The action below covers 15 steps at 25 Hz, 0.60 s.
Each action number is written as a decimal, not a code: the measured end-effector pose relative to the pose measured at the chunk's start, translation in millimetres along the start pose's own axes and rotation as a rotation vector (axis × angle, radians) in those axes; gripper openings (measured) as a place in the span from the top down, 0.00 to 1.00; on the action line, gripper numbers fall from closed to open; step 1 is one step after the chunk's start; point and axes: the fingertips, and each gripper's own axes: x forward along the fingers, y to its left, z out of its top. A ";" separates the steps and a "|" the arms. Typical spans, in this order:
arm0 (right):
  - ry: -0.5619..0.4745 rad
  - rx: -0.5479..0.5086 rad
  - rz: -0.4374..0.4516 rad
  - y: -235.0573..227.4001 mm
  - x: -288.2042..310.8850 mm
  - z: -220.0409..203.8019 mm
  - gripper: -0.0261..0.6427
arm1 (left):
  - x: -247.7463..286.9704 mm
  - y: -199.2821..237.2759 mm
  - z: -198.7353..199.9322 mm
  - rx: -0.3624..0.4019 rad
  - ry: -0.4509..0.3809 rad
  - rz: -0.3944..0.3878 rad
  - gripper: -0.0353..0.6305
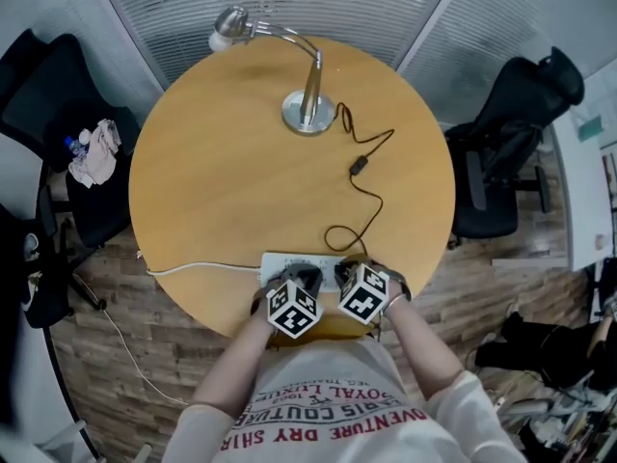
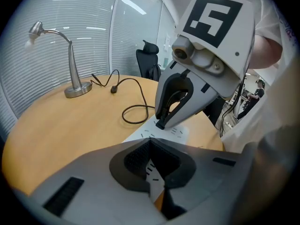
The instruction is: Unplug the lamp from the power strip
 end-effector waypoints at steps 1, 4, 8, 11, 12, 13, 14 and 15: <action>0.005 -0.017 0.004 0.1 1.1 0.2 0.82 | -0.2 0.2 -0.2 -0.001 0.000 -0.001 0.91; 0.013 -0.094 0.019 1.0 2.3 0.0 0.82 | -0.8 1.1 -0.3 -0.002 0.002 -0.001 0.91; 0.013 -0.142 0.025 2.2 1.3 0.2 0.83 | -0.8 1.3 -0.8 -0.001 0.006 -0.002 0.91; 0.033 -0.157 0.025 2.0 -0.4 -0.7 0.83 | -0.2 1.0 -0.1 -0.006 0.008 -0.010 0.91; 0.042 -0.164 0.021 1.6 -0.9 -0.8 0.84 | -0.3 1.1 0.1 -0.010 0.010 -0.016 0.91; 0.050 -0.172 0.018 1.6 -1.4 -0.7 0.84 | -0.5 1.2 0.2 -0.015 0.013 -0.023 0.91; 0.056 -0.179 0.016 1.9 -2.0 -0.6 0.84 | -0.6 1.1 0.1 -0.020 0.016 -0.031 0.91; 0.060 -0.187 0.016 2.5 -2.5 -0.5 0.84 | -0.6 1.0 0.0 -0.025 0.019 -0.038 0.91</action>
